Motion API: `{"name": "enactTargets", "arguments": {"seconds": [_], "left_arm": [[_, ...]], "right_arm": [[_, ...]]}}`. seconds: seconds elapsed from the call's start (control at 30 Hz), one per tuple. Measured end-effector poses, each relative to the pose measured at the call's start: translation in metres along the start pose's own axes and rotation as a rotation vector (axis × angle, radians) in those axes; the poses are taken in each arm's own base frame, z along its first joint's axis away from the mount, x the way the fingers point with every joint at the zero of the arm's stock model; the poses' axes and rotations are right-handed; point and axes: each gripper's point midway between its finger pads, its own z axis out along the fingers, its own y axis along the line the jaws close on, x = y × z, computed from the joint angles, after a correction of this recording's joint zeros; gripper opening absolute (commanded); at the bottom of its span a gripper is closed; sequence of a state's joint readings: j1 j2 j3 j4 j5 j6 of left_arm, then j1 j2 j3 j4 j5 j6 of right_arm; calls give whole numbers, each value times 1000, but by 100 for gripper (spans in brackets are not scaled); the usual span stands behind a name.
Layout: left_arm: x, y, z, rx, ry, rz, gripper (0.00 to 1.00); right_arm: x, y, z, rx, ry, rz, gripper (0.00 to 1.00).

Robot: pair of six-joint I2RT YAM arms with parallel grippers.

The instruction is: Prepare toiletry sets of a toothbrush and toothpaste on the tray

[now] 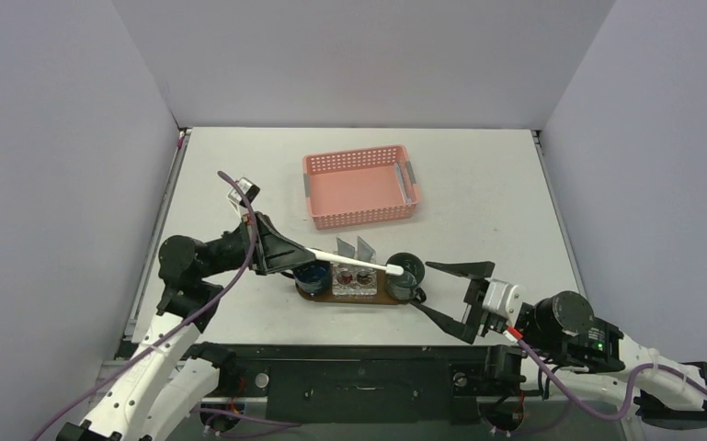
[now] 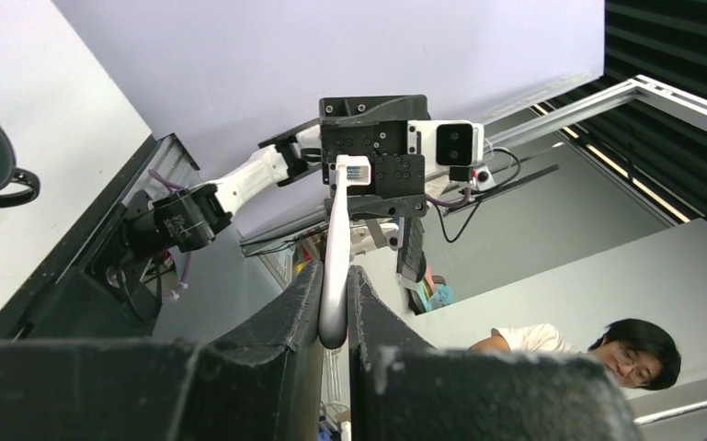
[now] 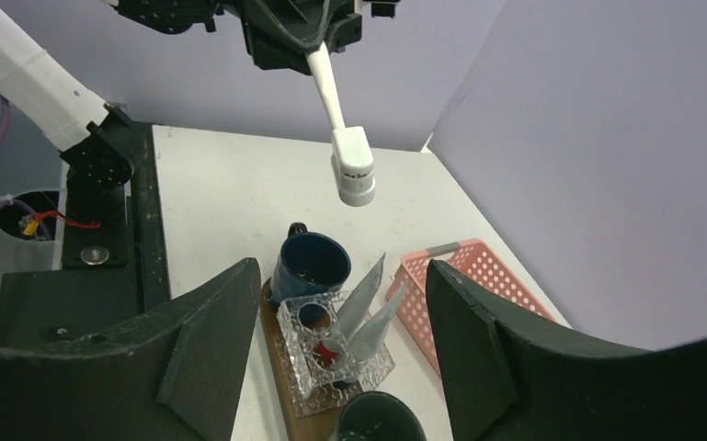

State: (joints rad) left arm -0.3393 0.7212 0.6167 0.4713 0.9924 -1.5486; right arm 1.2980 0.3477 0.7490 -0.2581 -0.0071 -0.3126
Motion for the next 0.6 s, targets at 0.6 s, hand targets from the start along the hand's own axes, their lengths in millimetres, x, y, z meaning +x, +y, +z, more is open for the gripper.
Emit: {"name": "enactTargets", "arguments": {"seconds": [0.6], "left_arm": [[14,-30,-8,81,28,13,0]], "right_arm": [[-27,22,40,-126,-128,-68,55]]}}
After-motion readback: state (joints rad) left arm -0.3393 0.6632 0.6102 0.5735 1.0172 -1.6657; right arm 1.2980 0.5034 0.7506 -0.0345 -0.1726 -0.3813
